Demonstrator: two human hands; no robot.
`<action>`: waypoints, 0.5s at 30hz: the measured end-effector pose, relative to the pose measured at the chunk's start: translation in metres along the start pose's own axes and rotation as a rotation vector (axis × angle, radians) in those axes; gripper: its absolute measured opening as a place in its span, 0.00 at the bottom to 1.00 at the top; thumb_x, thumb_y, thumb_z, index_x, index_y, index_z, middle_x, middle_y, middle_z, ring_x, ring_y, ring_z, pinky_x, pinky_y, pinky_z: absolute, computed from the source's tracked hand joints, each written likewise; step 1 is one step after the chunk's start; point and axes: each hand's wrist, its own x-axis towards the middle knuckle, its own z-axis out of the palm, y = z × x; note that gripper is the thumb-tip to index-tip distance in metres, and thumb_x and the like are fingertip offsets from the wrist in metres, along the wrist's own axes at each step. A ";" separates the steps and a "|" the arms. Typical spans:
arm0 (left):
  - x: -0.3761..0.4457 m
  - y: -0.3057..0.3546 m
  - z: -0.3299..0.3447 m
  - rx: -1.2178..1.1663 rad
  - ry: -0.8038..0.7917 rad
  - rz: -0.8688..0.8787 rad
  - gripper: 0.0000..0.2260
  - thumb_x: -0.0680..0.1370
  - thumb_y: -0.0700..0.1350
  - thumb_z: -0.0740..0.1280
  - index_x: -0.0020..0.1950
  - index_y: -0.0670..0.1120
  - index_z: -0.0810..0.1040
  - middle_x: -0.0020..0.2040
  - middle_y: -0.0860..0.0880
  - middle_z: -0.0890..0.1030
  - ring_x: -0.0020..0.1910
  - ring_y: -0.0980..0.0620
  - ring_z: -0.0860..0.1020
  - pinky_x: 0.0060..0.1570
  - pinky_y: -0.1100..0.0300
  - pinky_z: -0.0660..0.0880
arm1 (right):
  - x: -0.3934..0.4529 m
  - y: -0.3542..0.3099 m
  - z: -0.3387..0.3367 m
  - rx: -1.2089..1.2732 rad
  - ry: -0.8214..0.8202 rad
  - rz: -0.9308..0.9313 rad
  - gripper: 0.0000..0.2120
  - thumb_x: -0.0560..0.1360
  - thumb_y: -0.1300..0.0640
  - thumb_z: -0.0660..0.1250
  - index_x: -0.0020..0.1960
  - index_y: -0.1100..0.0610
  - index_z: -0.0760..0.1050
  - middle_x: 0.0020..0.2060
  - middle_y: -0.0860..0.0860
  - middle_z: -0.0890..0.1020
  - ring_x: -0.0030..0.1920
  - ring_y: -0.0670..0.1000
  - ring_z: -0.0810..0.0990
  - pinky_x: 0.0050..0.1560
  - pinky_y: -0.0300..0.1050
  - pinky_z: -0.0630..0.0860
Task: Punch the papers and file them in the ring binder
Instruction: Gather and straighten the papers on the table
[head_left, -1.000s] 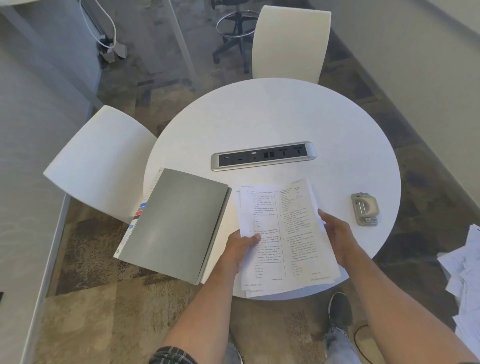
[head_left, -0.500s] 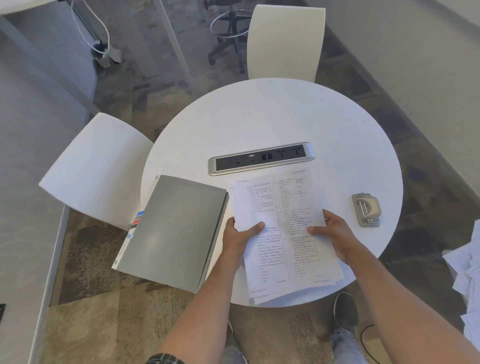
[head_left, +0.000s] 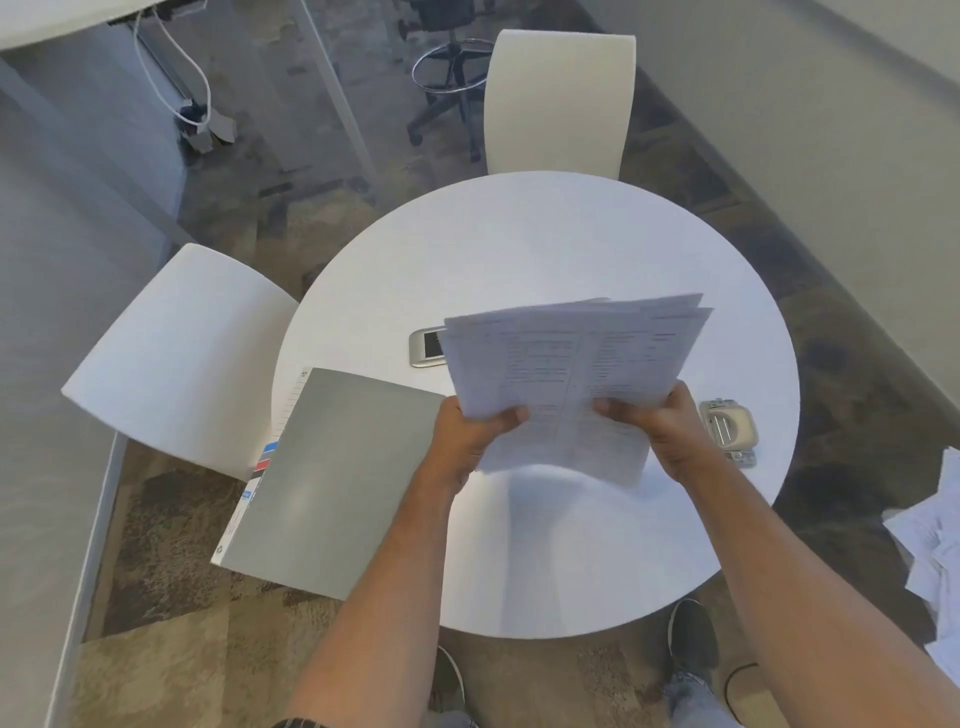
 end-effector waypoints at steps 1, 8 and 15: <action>0.001 0.003 0.000 0.004 0.000 0.026 0.18 0.65 0.38 0.82 0.50 0.54 0.88 0.53 0.48 0.88 0.51 0.52 0.86 0.49 0.58 0.83 | 0.000 -0.002 0.001 0.009 -0.021 -0.033 0.20 0.59 0.57 0.83 0.51 0.50 0.88 0.51 0.51 0.89 0.52 0.51 0.87 0.49 0.42 0.83; -0.011 -0.015 -0.004 0.081 -0.010 -0.007 0.23 0.65 0.38 0.83 0.58 0.44 0.85 0.57 0.44 0.87 0.58 0.43 0.85 0.52 0.52 0.83 | -0.014 0.022 -0.008 -0.057 -0.019 0.037 0.20 0.59 0.59 0.84 0.49 0.48 0.88 0.50 0.50 0.89 0.52 0.49 0.87 0.49 0.43 0.82; -0.016 -0.024 -0.003 0.066 0.000 0.022 0.21 0.64 0.35 0.83 0.54 0.49 0.85 0.51 0.51 0.88 0.50 0.53 0.85 0.45 0.63 0.81 | -0.022 0.028 -0.011 -0.104 -0.004 0.047 0.20 0.57 0.54 0.84 0.48 0.47 0.87 0.46 0.49 0.89 0.49 0.48 0.87 0.45 0.41 0.83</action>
